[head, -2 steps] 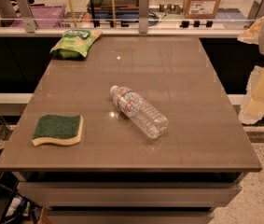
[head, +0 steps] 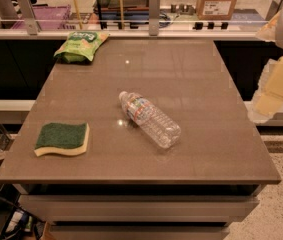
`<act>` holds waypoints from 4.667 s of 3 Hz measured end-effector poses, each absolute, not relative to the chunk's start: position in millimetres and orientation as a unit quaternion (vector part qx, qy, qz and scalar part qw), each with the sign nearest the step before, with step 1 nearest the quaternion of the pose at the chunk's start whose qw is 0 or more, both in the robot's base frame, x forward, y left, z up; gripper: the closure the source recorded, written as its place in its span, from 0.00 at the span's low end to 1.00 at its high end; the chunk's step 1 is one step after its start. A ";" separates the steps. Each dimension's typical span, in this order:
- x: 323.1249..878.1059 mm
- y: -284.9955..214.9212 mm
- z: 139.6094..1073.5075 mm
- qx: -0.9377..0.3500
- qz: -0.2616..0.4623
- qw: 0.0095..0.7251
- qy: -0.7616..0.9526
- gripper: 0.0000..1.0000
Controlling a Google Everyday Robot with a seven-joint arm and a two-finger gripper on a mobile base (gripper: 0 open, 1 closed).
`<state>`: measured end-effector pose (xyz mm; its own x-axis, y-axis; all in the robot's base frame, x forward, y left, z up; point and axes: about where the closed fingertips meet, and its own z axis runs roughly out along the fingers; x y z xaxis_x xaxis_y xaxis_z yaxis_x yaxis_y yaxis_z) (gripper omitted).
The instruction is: Move water bottle near green rice chip bag
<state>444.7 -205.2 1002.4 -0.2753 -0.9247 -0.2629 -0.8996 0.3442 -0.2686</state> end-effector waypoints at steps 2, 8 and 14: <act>468.5 -166.2 1028.5 -0.489 0.017 0.207 0.847 0.00; 516.2 -62.6 940.3 -0.323 -0.020 0.077 0.943 0.00; 515.4 -14.9 838.8 -0.323 -0.029 0.054 0.944 0.21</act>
Offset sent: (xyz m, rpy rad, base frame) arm 0.0318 0.0596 0.0347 0.2021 0.0938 -0.2932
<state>515.4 -14.9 838.8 -0.7851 -0.6138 -0.0827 -0.6077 0.7892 -0.0887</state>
